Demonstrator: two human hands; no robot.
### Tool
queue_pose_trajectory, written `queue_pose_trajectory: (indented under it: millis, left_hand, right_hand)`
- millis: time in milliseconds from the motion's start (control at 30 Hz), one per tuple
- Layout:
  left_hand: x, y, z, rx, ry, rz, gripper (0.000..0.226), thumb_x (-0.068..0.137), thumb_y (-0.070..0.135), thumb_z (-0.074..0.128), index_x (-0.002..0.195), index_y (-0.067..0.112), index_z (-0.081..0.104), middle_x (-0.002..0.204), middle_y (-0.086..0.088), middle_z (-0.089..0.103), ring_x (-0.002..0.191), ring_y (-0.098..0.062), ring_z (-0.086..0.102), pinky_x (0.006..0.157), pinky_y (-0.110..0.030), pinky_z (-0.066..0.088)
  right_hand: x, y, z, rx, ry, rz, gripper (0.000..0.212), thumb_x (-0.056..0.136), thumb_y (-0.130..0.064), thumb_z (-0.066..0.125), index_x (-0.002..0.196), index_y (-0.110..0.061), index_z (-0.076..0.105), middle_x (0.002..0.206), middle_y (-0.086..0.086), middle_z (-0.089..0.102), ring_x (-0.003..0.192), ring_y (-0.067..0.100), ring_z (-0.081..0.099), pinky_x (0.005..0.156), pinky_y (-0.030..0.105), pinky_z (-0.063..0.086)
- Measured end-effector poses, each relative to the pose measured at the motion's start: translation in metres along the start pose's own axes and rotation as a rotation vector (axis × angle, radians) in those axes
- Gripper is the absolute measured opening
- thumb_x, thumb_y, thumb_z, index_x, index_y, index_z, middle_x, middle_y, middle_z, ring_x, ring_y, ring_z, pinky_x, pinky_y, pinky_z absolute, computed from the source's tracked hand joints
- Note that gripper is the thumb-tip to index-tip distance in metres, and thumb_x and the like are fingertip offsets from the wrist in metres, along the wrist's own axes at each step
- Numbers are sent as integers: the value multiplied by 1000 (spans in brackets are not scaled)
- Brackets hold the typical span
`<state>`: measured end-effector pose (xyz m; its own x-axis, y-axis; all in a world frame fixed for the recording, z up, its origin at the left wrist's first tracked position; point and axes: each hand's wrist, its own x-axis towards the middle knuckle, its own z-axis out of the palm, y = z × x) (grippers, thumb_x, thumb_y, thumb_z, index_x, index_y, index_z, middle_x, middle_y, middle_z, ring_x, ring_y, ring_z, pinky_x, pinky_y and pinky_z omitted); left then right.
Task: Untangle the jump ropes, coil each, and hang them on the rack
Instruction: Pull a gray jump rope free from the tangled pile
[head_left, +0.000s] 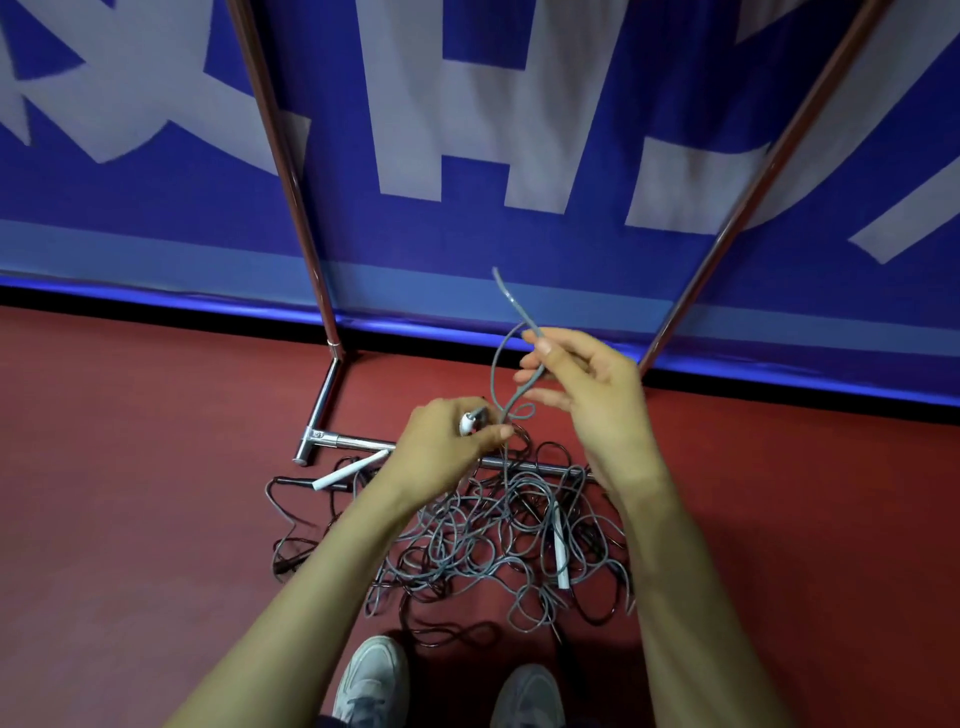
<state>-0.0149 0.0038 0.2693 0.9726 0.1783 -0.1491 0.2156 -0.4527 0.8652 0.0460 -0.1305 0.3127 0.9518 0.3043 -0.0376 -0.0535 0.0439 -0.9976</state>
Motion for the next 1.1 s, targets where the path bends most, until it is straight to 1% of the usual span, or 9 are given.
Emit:
queue_pose_trajectory:
  millis: [167,267,367,567,667,733,867,967,1100]
  left_hand:
    - [-1,4,-5,-215,120,39,17,89,26,68,72,22,68,57,13,60,52,-1,44,55,-18,36]
    - [1,10,-9,-516,129,4,19,93,19,63,74,17,65,51,11,52,47,-6,34,47,-19,27]
    - [3,14,-11,-757,135,-33,12,92,9,60,83,7,67,58,7,53,47,-5,30,44,-15,24]
    - [6,14,-19,-929,237,-83,8,92,8,59,92,2,65,67,-2,50,53,-8,27,45,-17,21]
    - [8,11,-17,-890,286,-184,17,90,5,64,91,8,47,62,0,39,52,-9,32,44,-18,31]
    - [9,9,-15,-848,280,-350,32,91,2,61,95,11,31,65,-3,39,52,-10,36,45,-20,36]
    - [10,9,-13,-867,284,-392,15,99,6,47,87,12,41,70,-4,46,59,-12,43,56,-21,37]
    - [10,10,-12,-956,267,-369,14,100,17,50,89,9,53,73,-3,52,63,-12,50,66,-24,42]
    - [7,15,-8,-955,92,-377,25,102,26,45,100,5,58,87,-5,59,67,-13,61,66,-24,53]
  right_hand:
    - [4,3,-2,70,-58,129,22,101,-8,42,104,-16,62,94,6,68,85,13,68,74,25,58]
    - [1,14,-4,-249,-239,205,28,98,1,42,103,-17,63,93,-5,67,87,4,64,72,14,51]
    - [-3,27,-5,-551,-469,89,22,92,-2,56,98,-19,68,90,-6,69,82,4,63,80,20,49]
    - [-2,36,-7,-763,-266,-116,14,97,-27,56,92,-20,67,77,3,68,78,21,61,73,34,45]
    - [-1,33,-2,-562,-80,-134,15,98,-28,53,100,-33,67,94,-5,66,76,9,65,72,25,49]
    - [0,30,1,-392,9,-92,21,100,-27,50,102,-42,65,81,-8,60,60,9,58,64,23,47]
    - [3,26,4,-114,15,129,20,100,-12,49,111,-25,59,67,0,53,49,8,40,49,21,37]
    - [2,23,7,72,-92,268,28,90,9,47,115,-4,52,81,7,67,58,9,51,60,21,43]
    - [0,21,7,296,-151,191,20,96,0,46,112,-2,58,101,9,72,97,14,68,89,22,51]
